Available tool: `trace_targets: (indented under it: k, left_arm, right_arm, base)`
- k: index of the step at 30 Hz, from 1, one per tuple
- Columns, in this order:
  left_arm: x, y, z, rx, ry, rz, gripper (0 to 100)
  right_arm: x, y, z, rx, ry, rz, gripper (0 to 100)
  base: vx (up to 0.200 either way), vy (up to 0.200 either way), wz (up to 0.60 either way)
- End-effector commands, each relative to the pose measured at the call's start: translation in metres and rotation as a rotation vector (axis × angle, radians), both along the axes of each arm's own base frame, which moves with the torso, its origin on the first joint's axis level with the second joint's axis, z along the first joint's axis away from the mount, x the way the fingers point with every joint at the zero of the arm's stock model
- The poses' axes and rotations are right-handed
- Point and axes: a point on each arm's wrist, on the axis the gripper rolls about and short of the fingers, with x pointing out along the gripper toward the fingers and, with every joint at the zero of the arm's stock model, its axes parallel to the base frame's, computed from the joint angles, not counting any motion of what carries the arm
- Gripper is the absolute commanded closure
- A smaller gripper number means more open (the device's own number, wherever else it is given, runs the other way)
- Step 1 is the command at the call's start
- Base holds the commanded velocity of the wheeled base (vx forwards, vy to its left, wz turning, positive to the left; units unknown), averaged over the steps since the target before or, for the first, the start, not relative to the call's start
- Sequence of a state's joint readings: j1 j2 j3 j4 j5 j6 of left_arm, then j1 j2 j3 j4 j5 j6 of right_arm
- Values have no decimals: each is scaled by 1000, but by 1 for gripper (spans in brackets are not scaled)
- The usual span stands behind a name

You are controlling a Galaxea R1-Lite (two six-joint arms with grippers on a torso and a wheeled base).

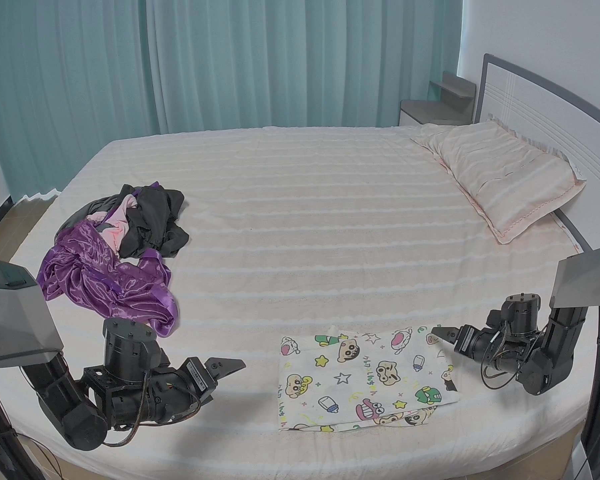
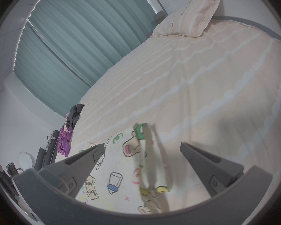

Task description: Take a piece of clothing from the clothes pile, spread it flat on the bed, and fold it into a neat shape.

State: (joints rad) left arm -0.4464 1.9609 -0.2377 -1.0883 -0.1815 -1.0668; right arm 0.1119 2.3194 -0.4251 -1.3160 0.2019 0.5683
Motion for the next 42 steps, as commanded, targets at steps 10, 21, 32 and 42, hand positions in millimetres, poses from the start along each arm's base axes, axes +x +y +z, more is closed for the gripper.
trace_targets:
  k: [10,21,32,42]
  left_arm:
    - [14,-15,-19,35,-24,-5,0]
    - [35,-36,-71,306,-103,0,0]
    - [54,-55,-77,302,-190,-37,0]
    - [49,-67,-79,308,-205,-88,0]
  right_arm:
    - [-12,9,-3,12,17,59,0]
    - [-24,41,-18,11,57,178,0]
    - [-33,53,-39,3,62,226,0]
    - [-32,77,-42,14,33,300,0]
  base:
    - [0,-60,0]
    - [0,0,0]
    - [0,0,0]
    - [0,0,0]
